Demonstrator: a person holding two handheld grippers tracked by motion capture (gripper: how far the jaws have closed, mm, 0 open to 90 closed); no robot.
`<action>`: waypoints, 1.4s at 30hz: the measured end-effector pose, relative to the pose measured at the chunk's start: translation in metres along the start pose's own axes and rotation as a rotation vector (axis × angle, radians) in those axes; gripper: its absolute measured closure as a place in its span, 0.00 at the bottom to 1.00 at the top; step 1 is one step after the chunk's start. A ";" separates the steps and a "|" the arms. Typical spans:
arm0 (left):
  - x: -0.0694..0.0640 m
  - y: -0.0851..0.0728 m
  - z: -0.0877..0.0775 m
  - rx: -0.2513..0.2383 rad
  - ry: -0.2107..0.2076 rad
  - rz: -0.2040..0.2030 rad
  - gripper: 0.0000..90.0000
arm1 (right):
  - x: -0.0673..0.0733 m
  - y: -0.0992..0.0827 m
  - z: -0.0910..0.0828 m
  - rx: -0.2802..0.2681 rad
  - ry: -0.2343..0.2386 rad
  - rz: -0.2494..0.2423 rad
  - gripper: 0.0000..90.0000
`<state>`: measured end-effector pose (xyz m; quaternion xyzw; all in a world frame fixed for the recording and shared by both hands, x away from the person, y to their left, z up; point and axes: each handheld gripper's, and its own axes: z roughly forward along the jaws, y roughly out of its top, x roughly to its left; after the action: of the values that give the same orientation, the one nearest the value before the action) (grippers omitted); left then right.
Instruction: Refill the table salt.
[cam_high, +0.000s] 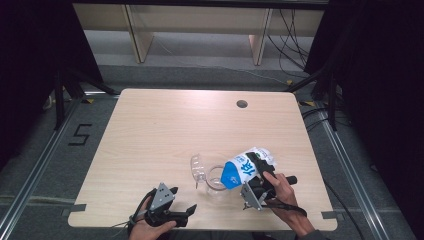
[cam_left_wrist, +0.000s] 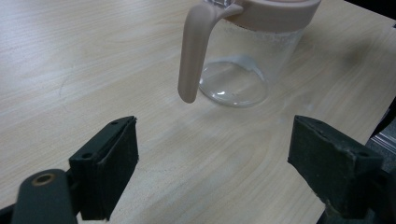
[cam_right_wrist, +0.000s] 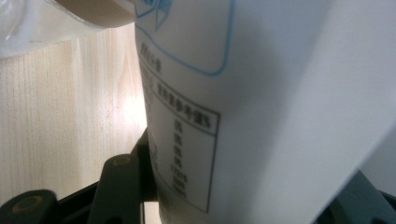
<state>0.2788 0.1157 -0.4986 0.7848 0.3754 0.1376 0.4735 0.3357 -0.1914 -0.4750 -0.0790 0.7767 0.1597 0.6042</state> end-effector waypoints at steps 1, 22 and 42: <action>0.000 0.000 0.000 -0.003 0.004 -0.007 0.17 | 0.000 0.000 0.000 -0.001 0.000 0.004 0.54; -0.001 0.000 -0.001 -0.009 0.010 -0.005 0.17 | 0.003 -0.001 0.000 0.021 -0.017 0.000 0.54; -0.001 -0.001 0.000 -0.006 0.006 -0.031 0.17 | 0.003 0.001 0.000 0.022 -0.040 -0.065 0.55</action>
<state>0.2774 0.1149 -0.4990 0.7771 0.3885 0.1339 0.4767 0.3350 -0.1904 -0.4776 -0.0945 0.7632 0.1331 0.6252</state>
